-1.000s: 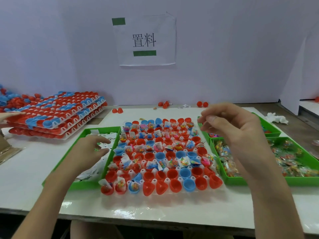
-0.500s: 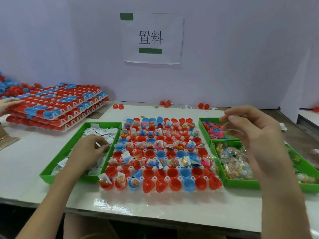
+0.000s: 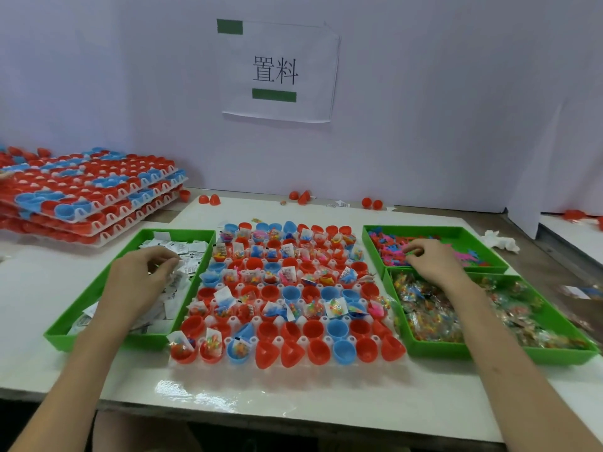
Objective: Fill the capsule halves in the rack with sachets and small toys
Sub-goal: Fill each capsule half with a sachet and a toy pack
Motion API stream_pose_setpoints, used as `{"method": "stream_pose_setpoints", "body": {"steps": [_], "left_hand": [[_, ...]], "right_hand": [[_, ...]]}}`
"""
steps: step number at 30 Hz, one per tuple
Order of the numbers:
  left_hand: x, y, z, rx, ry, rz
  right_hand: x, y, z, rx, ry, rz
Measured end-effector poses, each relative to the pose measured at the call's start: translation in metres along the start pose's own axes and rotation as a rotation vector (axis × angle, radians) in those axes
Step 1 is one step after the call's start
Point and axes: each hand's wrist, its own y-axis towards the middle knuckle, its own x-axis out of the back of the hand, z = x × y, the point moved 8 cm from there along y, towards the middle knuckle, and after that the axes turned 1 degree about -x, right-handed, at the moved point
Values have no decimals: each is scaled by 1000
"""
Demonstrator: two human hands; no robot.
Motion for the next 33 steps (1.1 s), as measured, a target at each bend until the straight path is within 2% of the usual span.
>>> {"method": "stream_pose_setpoints", "body": {"steps": [7, 19, 28, 33], "left_hand": [[-4, -3, 7, 60, -102, 76], [-1, -5, 4, 76, -147, 70], [0, -7, 0, 86, -128, 78], [13, -9, -7, 56, -149, -49]], "right_hand": [[3, -4, 5, 61, 96, -87], [15, -6, 6, 114, 125, -236], [34, -10, 5, 146, 353, -427], [38, -12, 2, 111, 487, -436]]}}
